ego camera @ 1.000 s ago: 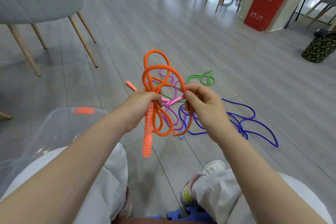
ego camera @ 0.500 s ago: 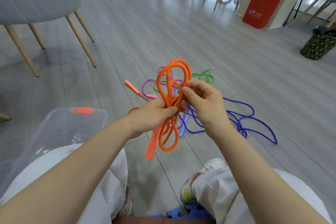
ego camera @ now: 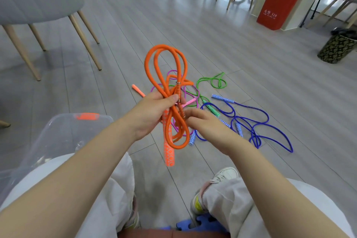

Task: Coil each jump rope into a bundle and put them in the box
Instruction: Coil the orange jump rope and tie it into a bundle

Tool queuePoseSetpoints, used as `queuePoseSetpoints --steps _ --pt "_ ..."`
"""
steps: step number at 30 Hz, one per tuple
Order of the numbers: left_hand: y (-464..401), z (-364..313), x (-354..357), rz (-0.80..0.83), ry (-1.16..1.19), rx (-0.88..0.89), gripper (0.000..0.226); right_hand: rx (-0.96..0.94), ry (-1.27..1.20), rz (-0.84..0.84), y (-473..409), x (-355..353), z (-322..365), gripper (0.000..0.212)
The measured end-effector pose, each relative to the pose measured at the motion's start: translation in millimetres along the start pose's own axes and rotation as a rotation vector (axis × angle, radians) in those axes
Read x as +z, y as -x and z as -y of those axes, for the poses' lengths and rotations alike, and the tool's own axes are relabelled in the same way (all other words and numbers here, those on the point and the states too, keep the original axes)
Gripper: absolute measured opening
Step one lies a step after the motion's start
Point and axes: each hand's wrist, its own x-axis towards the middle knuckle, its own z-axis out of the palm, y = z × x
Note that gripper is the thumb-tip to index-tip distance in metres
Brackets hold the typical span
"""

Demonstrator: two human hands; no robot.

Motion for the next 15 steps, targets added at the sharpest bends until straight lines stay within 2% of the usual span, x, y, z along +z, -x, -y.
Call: queuePoseSetpoints --steps 2,6,11,15 --pt "-0.5 -1.5 -3.3 -0.004 0.043 0.01 0.028 -0.031 -0.03 0.029 0.5 2.3 -2.8 0.018" --pt "0.7 -5.8 -4.1 -0.005 0.094 -0.014 0.023 -0.115 -0.071 -0.053 -0.8 3.3 -2.9 0.016" --pt "-0.3 0.9 -5.0 -0.086 -0.058 -0.002 0.023 -0.165 -0.045 -0.227 -0.6 5.7 2.1 0.021" --pt "-1.0 7.3 -1.2 -0.098 -0.157 -0.055 0.022 -0.152 -0.044 -0.29 1.0 4.3 7.7 0.027"
